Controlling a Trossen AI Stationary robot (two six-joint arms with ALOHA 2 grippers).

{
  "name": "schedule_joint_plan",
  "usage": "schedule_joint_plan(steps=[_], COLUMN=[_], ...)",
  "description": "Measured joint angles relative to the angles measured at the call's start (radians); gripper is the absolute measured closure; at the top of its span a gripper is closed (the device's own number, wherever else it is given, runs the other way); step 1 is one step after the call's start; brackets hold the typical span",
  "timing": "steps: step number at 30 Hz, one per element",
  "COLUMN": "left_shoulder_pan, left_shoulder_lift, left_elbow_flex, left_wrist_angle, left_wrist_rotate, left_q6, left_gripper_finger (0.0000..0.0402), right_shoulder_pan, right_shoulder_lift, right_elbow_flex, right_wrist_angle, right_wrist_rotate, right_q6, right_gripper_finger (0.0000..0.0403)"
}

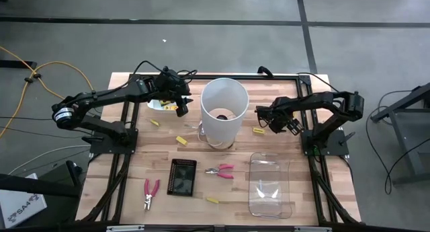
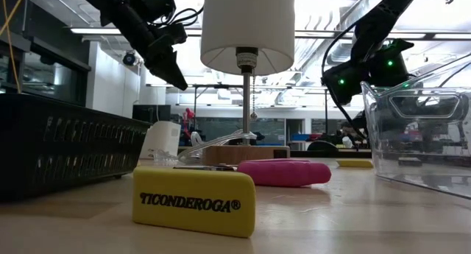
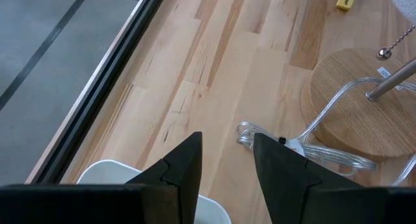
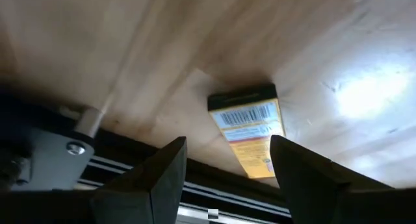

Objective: Pick & Place School Supplies
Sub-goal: Put the crayon box into the white bin

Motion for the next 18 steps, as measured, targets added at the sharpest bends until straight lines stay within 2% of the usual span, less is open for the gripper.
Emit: schedule_joint_plan(steps=[4,9,13,18], left_shoulder_pan=[0.000,0.000,0.000,0.000], left_shoulder_lift=[0.000,0.000,0.000,0.000], left_elbow_flex=[0.000,0.000,0.000,0.000], left_wrist_angle=[0.000,0.000,0.000,-0.007], left_wrist_rotate=[0.000,0.000,0.000,0.000], left_q6=[0.000,-0.001,-0.001,-0.004], left_gripper_finger=[0.0269,0.0269,0.0269,0.0269], right_shoulder_pan=[0.000,0.000,0.000,-0.001], right_shoulder_lift=[0.000,0.000,0.000,0.000], right_elbow_flex=[0.000,0.000,0.000,0.000], right_wrist_angle=[0.003,0.010,0.033,0.078], right_wrist_rotate=[0.033,0.026,0.020,0.017], right_q6=[0.042,0.039,-0.037,-0.136], right_gripper_finger=[0.0177,0.0142,0.0122,0.0123])
